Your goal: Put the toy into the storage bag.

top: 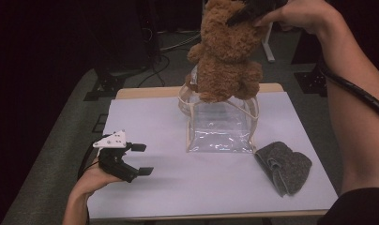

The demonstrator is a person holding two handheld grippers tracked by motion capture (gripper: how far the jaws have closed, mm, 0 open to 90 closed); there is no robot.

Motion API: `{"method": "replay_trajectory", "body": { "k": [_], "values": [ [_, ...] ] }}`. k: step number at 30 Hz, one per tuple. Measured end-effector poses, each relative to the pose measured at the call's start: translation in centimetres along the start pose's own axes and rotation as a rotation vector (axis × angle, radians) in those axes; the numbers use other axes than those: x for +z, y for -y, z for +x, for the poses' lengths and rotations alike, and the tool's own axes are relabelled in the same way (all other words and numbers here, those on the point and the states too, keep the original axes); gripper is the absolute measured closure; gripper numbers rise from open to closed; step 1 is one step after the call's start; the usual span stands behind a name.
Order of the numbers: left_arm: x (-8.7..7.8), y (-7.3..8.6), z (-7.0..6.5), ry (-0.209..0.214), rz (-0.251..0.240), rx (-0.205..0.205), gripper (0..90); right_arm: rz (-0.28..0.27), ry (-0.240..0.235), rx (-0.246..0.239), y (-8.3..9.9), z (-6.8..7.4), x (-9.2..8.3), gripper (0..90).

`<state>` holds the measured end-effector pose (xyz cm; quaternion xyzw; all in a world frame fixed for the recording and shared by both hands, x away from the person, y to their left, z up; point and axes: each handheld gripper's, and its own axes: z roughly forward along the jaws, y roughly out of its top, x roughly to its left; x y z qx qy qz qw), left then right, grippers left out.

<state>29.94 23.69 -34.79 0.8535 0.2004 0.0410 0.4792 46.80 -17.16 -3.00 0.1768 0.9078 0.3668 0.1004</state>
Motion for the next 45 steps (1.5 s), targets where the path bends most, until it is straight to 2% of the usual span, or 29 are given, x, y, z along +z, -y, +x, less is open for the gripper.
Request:
{"method": "replay_trajectory", "body": {
  "k": [6, 11, 18, 28, 31, 37, 42, 45],
  "values": [
    [-0.1, -0.1, -0.1, 0.003, -0.001, 0.004, 10.0, 0.025, 0.009, 0.015, 0.7, -0.6, 1.1, 65.3],
    [-0.1, -0.2, -0.1, 0.003, 0.002, 0.008, 10.0, 0.029, 0.013, 0.051, 1.6, -1.8, 2.7, 65.2],
    [0.0, -0.3, 0.0, 0.009, 0.007, 0.009, 10.0, 0.013, 0.033, 0.088, 2.0, -2.9, 2.8, 65.0],
    [0.4, -0.7, -0.2, 0.022, 0.015, 0.023, 10.0, 0.025, 0.02, 0.073, 3.1, -2.3, 4.1, 65.1],
    [0.5, -0.9, -0.3, 0.023, 0.02, 0.031, 10.0, 0.017, 0.022, 0.07, 3.2, -2.2, 3.9, 65.1],
    [0.6, -1.4, -0.3, 0.024, 0.02, 0.039, 10.0, -0.016, 0.049, 0.052, 2.4, -2.1, 2.2, 65.1],
    [0.6, -1.7, -0.2, 0.027, 0.026, 0.048, 10.0, -0.032, 0.058, 0.054, 1.8, -2.5, 1.9, 65.2],
    [0.6, -1.8, -0.2, 0.025, 0.03, 0.045, 10.0, -0.021, 0.073, 0.06, 1.5, -2.9, 2.2, 65.1]
  ]
}}
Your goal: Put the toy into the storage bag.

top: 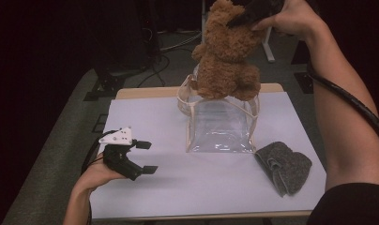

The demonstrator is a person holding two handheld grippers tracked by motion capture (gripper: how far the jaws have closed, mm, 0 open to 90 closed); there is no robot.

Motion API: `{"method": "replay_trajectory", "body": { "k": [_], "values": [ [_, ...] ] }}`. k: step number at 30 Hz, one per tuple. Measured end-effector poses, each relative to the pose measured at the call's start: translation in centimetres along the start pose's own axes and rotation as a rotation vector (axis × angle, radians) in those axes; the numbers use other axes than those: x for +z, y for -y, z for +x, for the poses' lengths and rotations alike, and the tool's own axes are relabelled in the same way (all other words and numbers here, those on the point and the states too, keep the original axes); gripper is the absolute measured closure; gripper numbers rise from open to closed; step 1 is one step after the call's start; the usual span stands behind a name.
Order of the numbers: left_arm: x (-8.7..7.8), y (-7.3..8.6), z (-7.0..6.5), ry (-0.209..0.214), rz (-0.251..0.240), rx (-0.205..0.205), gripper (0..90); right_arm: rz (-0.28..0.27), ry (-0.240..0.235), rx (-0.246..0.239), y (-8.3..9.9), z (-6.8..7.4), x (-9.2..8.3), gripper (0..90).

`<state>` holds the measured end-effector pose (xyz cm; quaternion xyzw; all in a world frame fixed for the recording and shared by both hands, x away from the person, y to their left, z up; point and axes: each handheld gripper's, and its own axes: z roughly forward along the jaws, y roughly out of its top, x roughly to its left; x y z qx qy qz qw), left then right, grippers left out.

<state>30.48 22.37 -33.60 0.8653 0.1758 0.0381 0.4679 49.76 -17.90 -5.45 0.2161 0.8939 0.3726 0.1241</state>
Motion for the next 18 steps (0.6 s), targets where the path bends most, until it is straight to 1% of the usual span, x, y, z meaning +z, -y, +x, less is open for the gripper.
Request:
{"method": "replay_trajectory", "body": {
  "k": [1, 2, 3, 4, 5, 6, 7, 12, 13, 14, 17, 18],
  "values": [
    [0.0, 0.0, 0.0, 0.0, 0.0, 0.001, 10.0, 0.004, 0.006, 0.011, 0.0, -0.2, 0.3, 65.1],
    [-0.1, 0.0, 0.0, 0.001, -0.001, 0.006, 10.0, 0.018, 0.024, 0.03, 0.1, -0.5, 0.9, 65.1],
    [-0.1, 0.0, 0.0, 0.001, -0.001, 0.006, 10.0, 0.018, 0.024, 0.03, 0.1, -0.5, 0.9, 65.1],
    [-0.1, 0.0, -0.1, 0.002, -0.004, 0.003, 10.0, 0.034, 0.036, 0.046, 0.4, -0.7, 1.8, 65.1],
    [-0.1, 0.0, -0.1, 0.002, -0.004, 0.003, 10.0, 0.034, 0.036, 0.046, 0.4, -0.7, 1.8, 65.1],
    [-0.1, 0.0, -0.1, 0.001, -0.002, 0.002, 10.0, 0.045, 0.037, 0.05, 0.5, -0.8, 2.2, 65.1],
    [-0.1, 0.1, -0.1, 0.001, 0.001, 0.005, 10.0, 0.045, 0.025, 0.051, 0.8, -0.9, 2.8, 65.1],
    [0.0, 0.1, -0.1, 0.007, 0.005, 0.009, 10.0, 0.024, 0.011, 0.047, 1.2, -0.7, 3.1, 65.0],
    [0.1, 0.0, -0.2, 0.012, 0.007, 0.011, 10.0, 0.021, -0.005, 0.061, 1.5, -0.7, 3.3, 65.1],
    [0.1, 0.0, -0.2, 0.012, 0.007, 0.011, 10.0, 0.021, -0.005, 0.061, 1.5, -0.7, 3.3, 65.1],
    [0.2, -0.1, -0.3, 0.013, 0.011, 0.019, 10.0, 0.043, -0.029, 0.054, 2.2, -0.6, 3.7, 65.1],
    [0.2, -0.2, -0.3, 0.013, 0.008, 0.016, 10.0, 0.033, -0.037, 0.057, 2.5, -0.5, 3.6, 65.1]
  ]
}}
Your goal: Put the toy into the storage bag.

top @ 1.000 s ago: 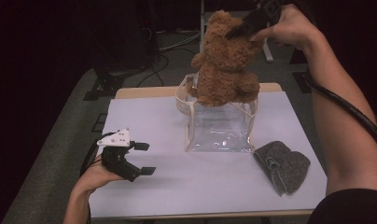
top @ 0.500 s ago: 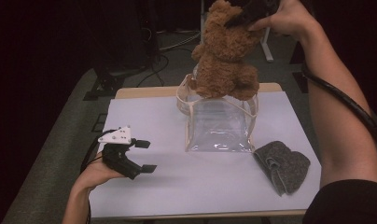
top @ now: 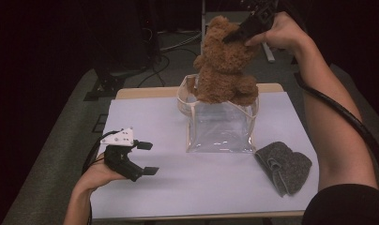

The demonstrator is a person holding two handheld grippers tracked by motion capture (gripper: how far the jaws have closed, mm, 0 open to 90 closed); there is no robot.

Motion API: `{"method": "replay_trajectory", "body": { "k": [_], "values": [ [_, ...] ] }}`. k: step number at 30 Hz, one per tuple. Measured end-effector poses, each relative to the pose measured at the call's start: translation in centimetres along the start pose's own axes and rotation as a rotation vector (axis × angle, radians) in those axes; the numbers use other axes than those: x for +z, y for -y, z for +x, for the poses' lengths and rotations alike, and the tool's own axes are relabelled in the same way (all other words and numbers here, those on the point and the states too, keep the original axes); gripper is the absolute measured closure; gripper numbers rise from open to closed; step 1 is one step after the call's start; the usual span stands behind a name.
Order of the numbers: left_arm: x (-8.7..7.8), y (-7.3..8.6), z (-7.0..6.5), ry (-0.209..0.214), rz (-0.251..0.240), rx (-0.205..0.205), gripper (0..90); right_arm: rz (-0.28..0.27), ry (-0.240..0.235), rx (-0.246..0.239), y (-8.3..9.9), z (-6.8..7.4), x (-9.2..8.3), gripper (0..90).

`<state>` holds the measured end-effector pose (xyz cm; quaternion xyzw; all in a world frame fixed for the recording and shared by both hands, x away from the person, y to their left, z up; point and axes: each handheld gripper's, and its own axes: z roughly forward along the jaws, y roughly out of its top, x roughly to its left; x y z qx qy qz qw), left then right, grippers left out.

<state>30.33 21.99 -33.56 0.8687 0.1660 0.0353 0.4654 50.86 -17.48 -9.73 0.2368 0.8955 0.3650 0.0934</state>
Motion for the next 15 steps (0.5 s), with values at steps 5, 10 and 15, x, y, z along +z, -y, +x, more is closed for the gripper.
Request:
{"method": "replay_trajectory", "body": {
  "k": [5, 10, 15],
  "values": [
    [0.2, -0.3, -0.1, 0.002, 0.004, 0.009, 10.0, 0.015, -0.013, -0.014, 0.3, 0.5, 0.2, 65.2],
    [0.3, -0.5, -0.2, 0.007, 0.005, 0.016, 10.0, 0.03, -0.011, -0.009, 0.7, 0.4, 1.1, 65.2],
    [0.1, -0.5, -0.1, 0.006, 0.013, 0.019, 10.0, 0.025, 0.002, -0.005, 0.9, 0.2, 1.5, 65.1]
  ]
}}
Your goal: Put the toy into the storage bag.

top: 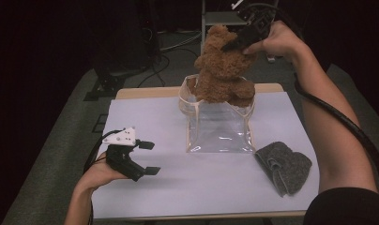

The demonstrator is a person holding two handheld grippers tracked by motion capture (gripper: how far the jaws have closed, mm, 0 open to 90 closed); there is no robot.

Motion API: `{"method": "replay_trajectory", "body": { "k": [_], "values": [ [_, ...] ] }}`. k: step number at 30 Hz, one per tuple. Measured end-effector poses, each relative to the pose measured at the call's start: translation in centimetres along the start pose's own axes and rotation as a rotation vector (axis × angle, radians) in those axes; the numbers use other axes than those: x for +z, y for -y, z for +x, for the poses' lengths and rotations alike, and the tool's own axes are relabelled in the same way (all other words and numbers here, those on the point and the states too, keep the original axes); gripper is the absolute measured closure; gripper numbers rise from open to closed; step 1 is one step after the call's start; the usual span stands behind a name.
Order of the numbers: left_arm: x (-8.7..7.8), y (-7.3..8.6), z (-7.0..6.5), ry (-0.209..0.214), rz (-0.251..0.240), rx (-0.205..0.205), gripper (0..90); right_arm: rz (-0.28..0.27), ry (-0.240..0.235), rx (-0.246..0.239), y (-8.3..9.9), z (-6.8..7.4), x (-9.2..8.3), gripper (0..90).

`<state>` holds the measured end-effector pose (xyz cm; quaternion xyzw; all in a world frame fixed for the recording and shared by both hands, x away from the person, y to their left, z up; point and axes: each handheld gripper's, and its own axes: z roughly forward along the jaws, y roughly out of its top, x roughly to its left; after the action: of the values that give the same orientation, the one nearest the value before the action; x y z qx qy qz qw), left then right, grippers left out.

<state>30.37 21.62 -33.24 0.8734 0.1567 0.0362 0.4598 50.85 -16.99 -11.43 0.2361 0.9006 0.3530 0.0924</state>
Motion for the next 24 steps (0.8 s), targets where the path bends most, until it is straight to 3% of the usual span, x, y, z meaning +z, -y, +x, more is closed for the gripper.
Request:
{"method": "replay_trajectory", "body": {
  "k": [5, 10, 14, 19, 24],
  "values": [
    [-0.2, 0.1, 0.1, -0.003, -0.005, -0.001, 10.0, -0.048, 0.041, 0.01, -0.6, -0.2, -1.2, 65.2],
    [-0.4, 0.1, 0.1, -0.005, -0.004, -0.003, 10.0, -0.06, 0.081, 0.013, -1.1, -0.5, -2.0, 65.2],
    [-0.5, 0.0, 0.1, -0.006, -0.002, 0.0, 10.0, -0.07, 0.086, 0.033, -1.2, -1.0, -2.1, 65.2],
    [-0.5, 0.1, 0.1, -0.004, 0.0, 0.0, 10.0, -0.067, 0.068, 0.045, -0.7, -1.4, -1.3, 65.1],
    [-0.3, 0.1, 0.1, 0.0, 0.001, 0.002, 10.0, -0.02, -0.006, 0.018, -0.5, -0.9, 0.1, 65.1]
  ]
}}
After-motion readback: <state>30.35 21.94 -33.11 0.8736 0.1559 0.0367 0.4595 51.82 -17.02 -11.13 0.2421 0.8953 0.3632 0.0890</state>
